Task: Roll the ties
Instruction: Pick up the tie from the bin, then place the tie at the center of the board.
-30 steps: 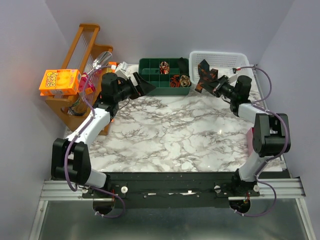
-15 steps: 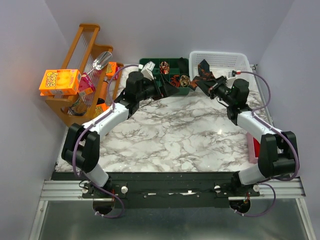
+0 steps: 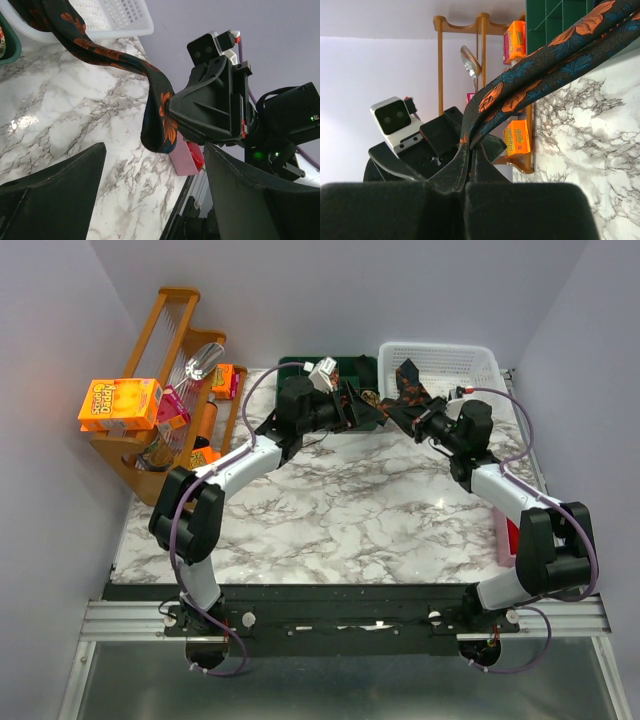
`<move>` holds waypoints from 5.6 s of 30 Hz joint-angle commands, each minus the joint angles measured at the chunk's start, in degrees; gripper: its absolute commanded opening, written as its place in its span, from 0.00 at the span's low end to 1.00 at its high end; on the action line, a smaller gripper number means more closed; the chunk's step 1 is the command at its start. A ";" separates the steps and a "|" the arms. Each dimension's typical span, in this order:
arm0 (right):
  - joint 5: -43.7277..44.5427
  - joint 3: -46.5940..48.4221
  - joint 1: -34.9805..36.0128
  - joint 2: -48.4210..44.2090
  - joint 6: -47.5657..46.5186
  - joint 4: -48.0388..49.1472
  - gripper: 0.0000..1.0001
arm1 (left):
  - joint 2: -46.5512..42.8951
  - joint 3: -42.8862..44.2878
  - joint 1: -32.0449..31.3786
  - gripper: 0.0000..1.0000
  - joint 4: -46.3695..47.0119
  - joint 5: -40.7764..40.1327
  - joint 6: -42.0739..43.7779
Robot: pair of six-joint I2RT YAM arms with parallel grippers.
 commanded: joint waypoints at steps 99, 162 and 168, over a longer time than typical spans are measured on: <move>-4.15 25.28 -3.28 32.03 -11.37 -6.44 0.09 | -58.25 10.47 -2.04 0.00 -62.58 7.66 32.95; 20.19 1.81 -31.05 5.83 -37.74 -35.80 1.00 | -44.10 -22.15 3.23 0.00 -52.91 1.50 36.82; 18.79 0.76 -30.96 2.84 -38.27 -35.71 1.00 | -42.96 -22.50 3.40 0.00 -58.53 -0.78 37.52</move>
